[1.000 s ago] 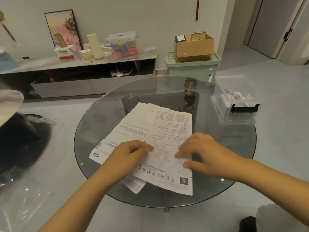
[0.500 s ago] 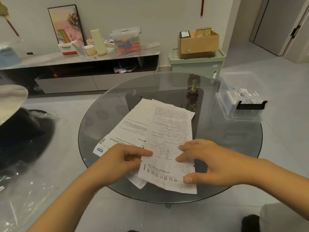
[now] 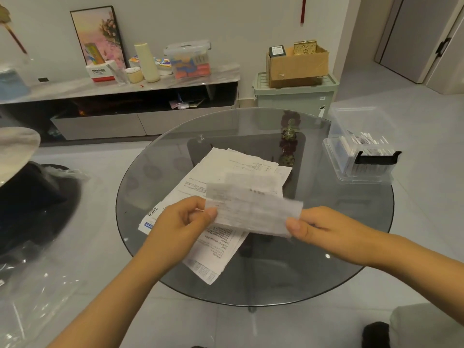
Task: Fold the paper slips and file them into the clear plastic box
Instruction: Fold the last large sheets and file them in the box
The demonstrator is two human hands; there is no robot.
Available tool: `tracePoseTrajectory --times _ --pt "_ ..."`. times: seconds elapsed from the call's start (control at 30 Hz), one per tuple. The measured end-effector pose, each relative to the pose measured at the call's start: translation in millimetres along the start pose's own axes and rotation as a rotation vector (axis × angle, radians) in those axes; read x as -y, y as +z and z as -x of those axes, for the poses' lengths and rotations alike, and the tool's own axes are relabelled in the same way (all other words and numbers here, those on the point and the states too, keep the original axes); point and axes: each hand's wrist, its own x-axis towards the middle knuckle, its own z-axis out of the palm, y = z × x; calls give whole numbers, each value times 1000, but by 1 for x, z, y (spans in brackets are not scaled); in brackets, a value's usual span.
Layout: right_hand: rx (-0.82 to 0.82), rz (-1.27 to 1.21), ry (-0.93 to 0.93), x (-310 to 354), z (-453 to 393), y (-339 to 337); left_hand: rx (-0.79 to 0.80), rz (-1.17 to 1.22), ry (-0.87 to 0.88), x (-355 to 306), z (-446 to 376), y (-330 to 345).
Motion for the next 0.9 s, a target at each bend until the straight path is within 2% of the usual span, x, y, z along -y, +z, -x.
tracePoseTrajectory --times 0.1,0.23,0.4,0.53,0.6,0.67,0.7,0.8,0.9 --pt "-63 -77 73 -10 -9 0 -90 34 -20 3 -4 5" --pt "-248 -86 235 -18 -22 6 -124 106 -63 10 -9 13" --pt "-389 -11 316 -24 -36 13 -137 -41 -28 15 -14 16" --pt "-431 51 355 -27 -42 13 -49 -301 127 25 -9 17" --pt "-436 122 373 -28 -42 13 12 -569 286 32 -7 18" --pt "-419 190 388 -29 -42 13 41 -718 449 38 -6 19" --pt "-414 225 394 -29 -41 13 65 -739 480 38 -6 20" --pt "-430 434 350 -27 -41 15 161 -743 427 35 -8 21" --pt "-465 618 149 -29 -38 13 150 -857 449 33 -10 20"
